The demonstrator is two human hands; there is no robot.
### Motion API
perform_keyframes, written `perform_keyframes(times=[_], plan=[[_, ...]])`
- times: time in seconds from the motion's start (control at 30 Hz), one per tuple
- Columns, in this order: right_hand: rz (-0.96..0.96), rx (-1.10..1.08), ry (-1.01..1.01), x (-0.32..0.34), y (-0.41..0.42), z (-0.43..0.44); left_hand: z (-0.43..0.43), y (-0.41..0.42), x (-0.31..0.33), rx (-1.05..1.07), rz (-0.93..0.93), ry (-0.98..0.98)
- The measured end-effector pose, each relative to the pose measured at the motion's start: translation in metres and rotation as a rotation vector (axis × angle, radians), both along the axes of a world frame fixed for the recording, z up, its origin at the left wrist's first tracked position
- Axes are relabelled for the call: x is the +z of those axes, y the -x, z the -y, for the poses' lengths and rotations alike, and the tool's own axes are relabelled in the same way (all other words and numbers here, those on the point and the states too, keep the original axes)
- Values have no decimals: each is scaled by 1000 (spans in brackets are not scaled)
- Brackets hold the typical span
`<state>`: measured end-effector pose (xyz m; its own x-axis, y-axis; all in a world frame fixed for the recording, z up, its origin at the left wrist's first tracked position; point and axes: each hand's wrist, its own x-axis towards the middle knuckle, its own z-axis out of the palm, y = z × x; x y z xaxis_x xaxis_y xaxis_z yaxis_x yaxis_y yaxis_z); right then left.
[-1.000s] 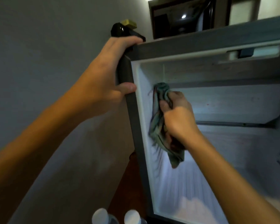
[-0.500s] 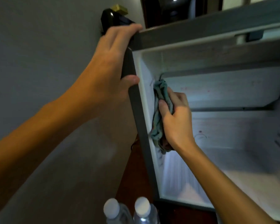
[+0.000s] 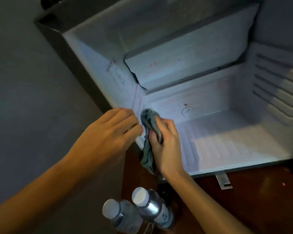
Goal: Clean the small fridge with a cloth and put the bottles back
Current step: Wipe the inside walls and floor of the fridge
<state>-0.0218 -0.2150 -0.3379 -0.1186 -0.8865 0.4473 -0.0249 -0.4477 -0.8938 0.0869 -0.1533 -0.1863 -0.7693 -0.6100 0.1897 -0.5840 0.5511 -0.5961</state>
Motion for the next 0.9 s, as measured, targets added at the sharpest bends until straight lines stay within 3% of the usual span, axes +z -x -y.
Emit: perform_keyframes(times=[0.17,0.43,0.53,0.67,0.73,0.9], plan=[[-89,0,-19,-27,3,-8,16,0,-16,22,69,-18],[-242,-26,-25,-4,4,39,16,-18,-21,-69,57,24],[-220,1,-71,15,6,71,16,-16,-21,-86,29,81],[-238,-116,78,48,5,76,20,-18,-23,-84,65,145],[-307,-192,141,73,2,81,23,-17,-22,-93,68,146],[-632,-282,25,115,-4,94,21,-16,-21,-70,71,132]])
